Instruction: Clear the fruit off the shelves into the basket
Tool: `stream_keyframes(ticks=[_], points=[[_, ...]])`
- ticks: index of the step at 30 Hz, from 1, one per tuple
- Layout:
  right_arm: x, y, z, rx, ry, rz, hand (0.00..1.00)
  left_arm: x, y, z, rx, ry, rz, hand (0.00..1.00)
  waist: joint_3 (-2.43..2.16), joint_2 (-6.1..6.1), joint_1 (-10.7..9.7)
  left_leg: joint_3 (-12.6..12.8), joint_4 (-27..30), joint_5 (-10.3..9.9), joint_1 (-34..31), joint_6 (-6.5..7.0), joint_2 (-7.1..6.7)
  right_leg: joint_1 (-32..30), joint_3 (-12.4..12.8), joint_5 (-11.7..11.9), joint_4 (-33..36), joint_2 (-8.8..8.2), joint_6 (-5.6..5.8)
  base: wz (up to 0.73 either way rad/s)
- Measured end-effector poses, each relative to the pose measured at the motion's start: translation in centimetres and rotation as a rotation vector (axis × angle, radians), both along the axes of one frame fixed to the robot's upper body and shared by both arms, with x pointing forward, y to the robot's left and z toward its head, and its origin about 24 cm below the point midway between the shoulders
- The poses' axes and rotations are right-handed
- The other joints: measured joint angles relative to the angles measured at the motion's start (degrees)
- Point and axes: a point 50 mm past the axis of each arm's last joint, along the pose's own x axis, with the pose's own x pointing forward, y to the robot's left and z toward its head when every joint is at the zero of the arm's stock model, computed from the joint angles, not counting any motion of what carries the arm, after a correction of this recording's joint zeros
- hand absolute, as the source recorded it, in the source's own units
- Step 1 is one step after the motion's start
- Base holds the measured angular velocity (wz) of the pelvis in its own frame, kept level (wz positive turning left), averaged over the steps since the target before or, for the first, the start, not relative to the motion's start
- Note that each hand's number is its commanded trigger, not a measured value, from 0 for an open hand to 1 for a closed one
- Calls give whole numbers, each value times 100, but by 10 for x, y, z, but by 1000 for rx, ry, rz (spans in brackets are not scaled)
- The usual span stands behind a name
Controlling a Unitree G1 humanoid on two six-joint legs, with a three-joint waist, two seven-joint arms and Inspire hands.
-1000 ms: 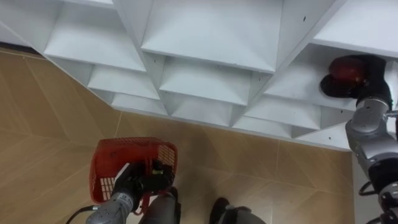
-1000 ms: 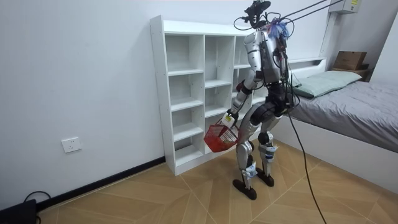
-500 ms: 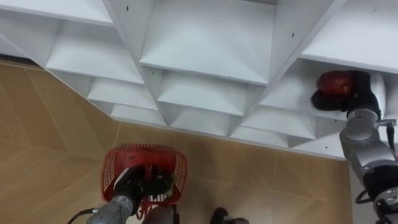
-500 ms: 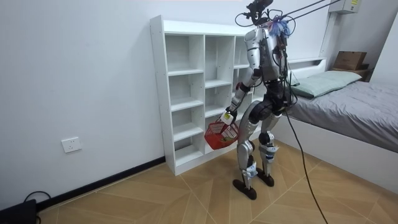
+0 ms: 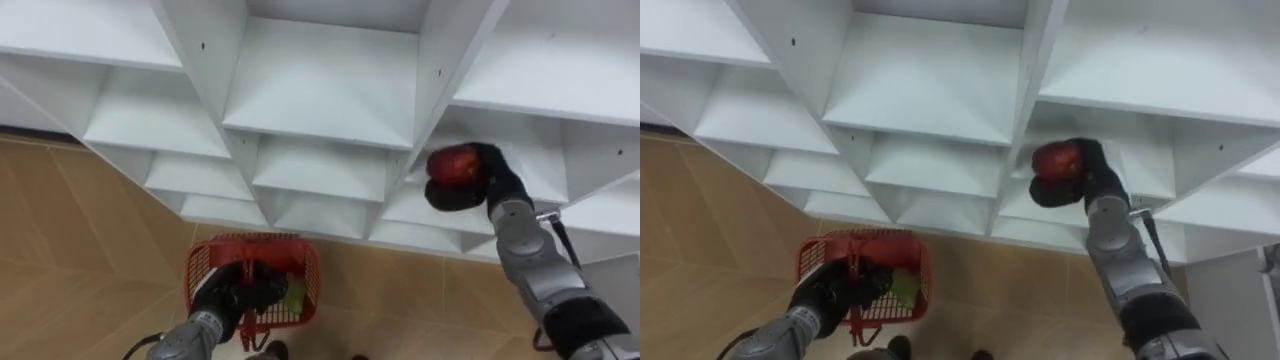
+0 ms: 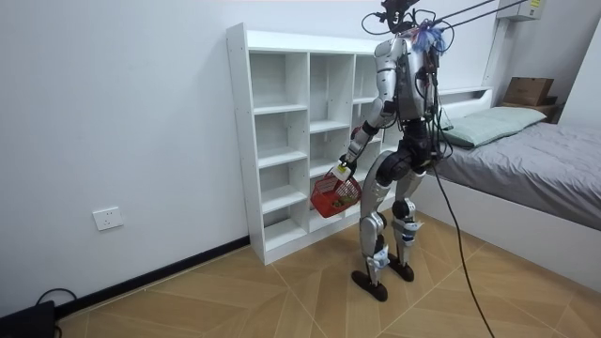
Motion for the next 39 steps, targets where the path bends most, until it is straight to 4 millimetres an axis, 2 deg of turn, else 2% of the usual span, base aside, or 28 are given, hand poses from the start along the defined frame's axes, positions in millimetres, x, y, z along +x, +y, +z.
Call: stream_keyframes(ticks=[5,10,15,22,26,31,39], points=[[-11,16,-7,59,33,86,100,2,-1,1,-4,-11,7,100,-16,27,-97,128,-5,0,122,1,52,74,120,25,-6,29,4,-12],[-30,36,-25,112,122,183,100,2,-5,1,-48,-8,37,100,-73,132,-127,247,-49,0,311,0,93,273,151,78,-131,79,-10,-6],[-48,58,-40,157,209,290,100,4,-8,3,-76,-23,70,100,-74,138,-127,282,-193,18,509,10,73,374,213,94,-151,74,10,-6],[-58,82,-43,234,243,385,100,2,-20,2,-136,-19,117,100,-55,176,-119,309,-202,36,532,16,77,416,225,140,-218,85,26,0],[-65,84,-46,254,265,405,100,-2,-19,0,-135,-9,123,100,-42,236,-115,347,-203,36,526,17,81,401,247,140,-219,85,26,-3],[-68,83,-48,261,283,421,100,-2,-23,0,-147,-10,124,100,-51,321,-121,376,-209,36,486,17,84,336,275,140,-201,86,26,-2],[-69,84,-48,253,288,444,100,-4,-25,-1,-152,-5,127,100,-51,319,-133,386,-208,36,484,17,83,332,292,140,-205,88,26,0]])
